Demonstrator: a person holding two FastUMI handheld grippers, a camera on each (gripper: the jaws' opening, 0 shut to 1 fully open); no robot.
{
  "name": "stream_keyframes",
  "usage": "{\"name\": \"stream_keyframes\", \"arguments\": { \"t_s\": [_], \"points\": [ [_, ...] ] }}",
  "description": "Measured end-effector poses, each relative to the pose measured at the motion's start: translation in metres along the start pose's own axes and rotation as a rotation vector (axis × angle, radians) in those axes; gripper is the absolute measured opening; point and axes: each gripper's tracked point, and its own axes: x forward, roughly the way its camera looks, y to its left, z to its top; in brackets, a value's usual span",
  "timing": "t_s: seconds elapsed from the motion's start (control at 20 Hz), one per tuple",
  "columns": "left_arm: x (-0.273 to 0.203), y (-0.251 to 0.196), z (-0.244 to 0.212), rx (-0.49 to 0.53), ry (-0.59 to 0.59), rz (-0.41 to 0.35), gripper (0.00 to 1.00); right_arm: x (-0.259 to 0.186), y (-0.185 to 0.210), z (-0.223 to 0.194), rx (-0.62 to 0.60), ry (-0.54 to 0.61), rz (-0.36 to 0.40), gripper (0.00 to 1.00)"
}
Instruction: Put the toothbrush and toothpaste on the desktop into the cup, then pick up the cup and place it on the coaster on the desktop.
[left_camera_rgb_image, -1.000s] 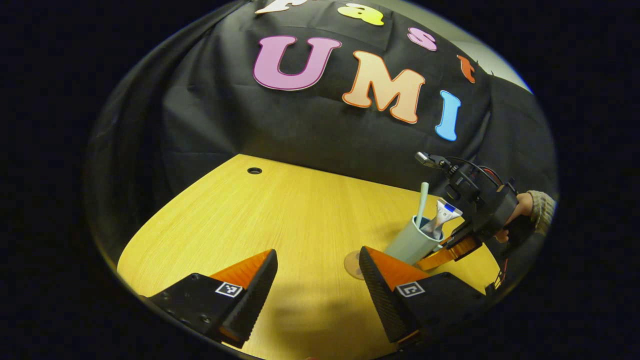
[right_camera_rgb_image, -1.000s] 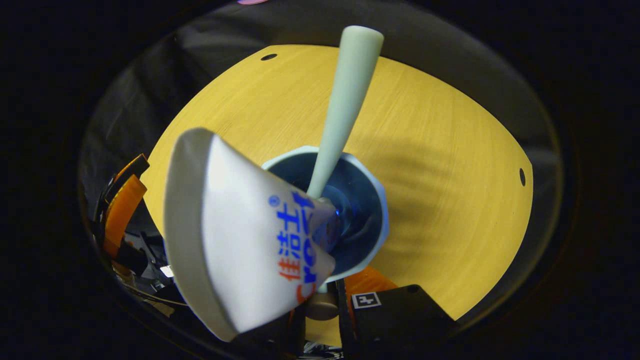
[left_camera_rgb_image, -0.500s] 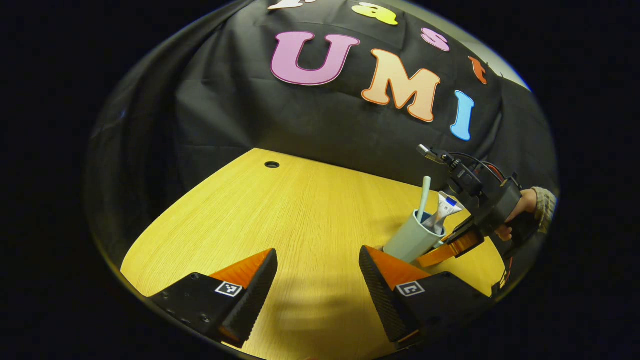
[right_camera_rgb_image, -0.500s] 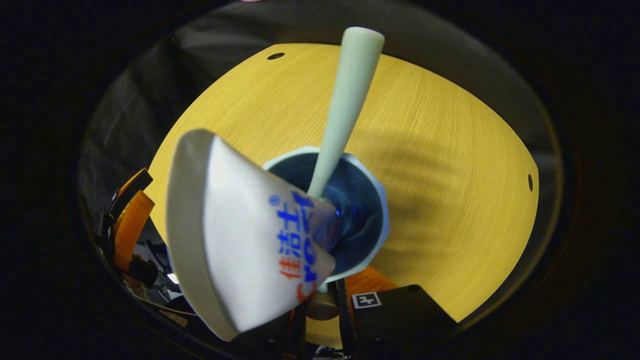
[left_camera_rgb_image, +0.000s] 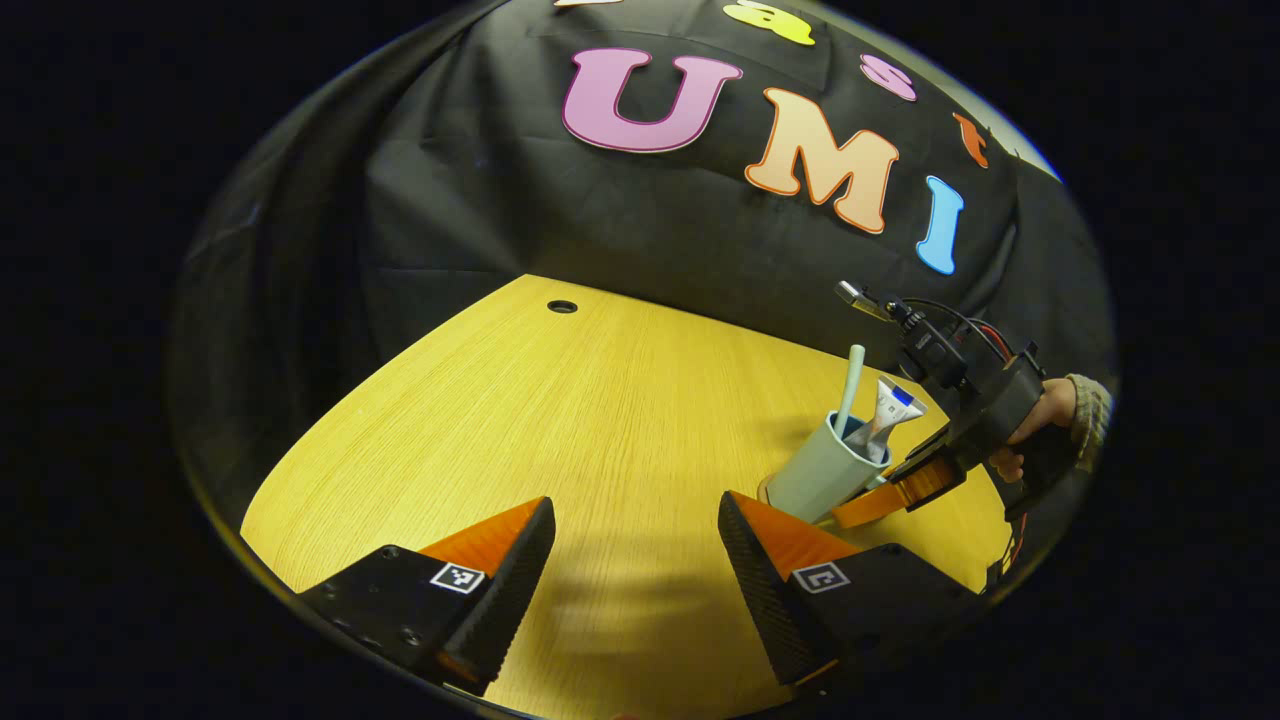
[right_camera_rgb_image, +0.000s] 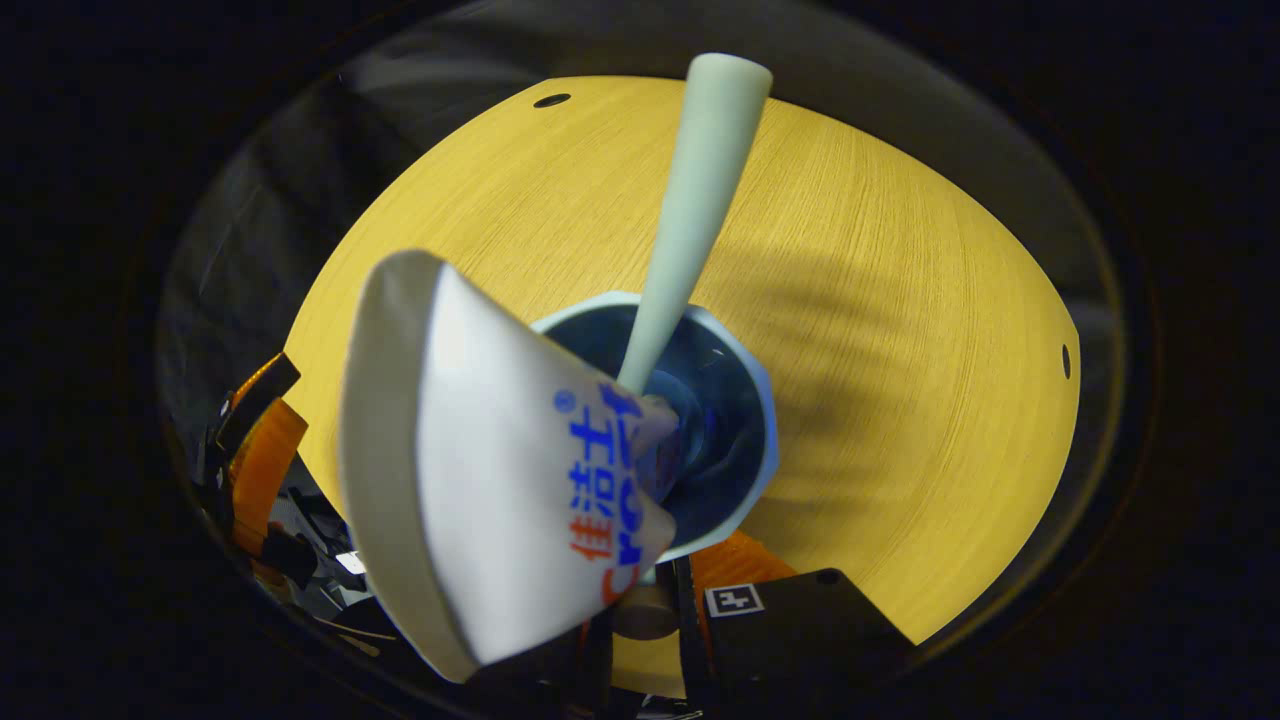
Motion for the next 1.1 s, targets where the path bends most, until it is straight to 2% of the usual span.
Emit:
{"name": "stream_keyframes", "arguments": {
  "t_s": [0.15, 0.25, 0.45, 0.5, 0.55, 0.7, 0.9, 0.95, 1.0, 1.1],
  "points": [
    [0.002, 0.0, 0.002, -0.003, 0.006, -0.003, 0.95, 0.0, 0.003, -0.001, 0.009, 0.0, 0.015, 0.33],
    [0.002, -0.003, 0.0, -0.003, 0.011, -0.011, 0.95, -0.006, 0.006, 0.001, 0.016, -0.01, 0.033, 0.37],
    [0.002, -0.012, 0.003, 0.002, 0.011, -0.031, 0.95, -0.021, 0.011, 0.011, 0.038, -0.072, 0.081, 0.73],
    [0.001, -0.015, 0.003, 0.004, 0.011, -0.036, 0.95, -0.026, 0.013, 0.014, 0.041, -0.095, 0.097, 0.8],
    [0.0, -0.018, 0.003, 0.011, 0.014, -0.039, 0.95, -0.032, 0.011, 0.014, 0.032, -0.117, 0.102, 0.77],
    [-0.002, -0.033, 0.008, 0.051, 0.014, -0.056, 0.95, -0.054, -0.003, 0.013, 0.022, -0.206, 0.091, 0.99],
    [-0.01, -0.056, 0.016, 0.105, 0.01, -0.075, 0.95, -0.085, -0.037, 0.0, 0.153, -0.339, 0.071, 0.95],
    [-0.012, -0.062, 0.019, 0.117, 0.005, -0.075, 0.95, -0.092, -0.049, -0.003, 0.189, -0.376, 0.065, 0.99],
    [-0.014, -0.068, 0.021, 0.126, 0.004, -0.075, 0.95, -0.097, -0.061, -0.009, 0.222, -0.412, 0.057, 0.99],
    [-0.015, -0.08, 0.022, 0.141, 0.005, -0.072, 0.95, -0.109, -0.087, -0.023, 0.293, -0.478, 0.019, 0.94]
  ]
}}
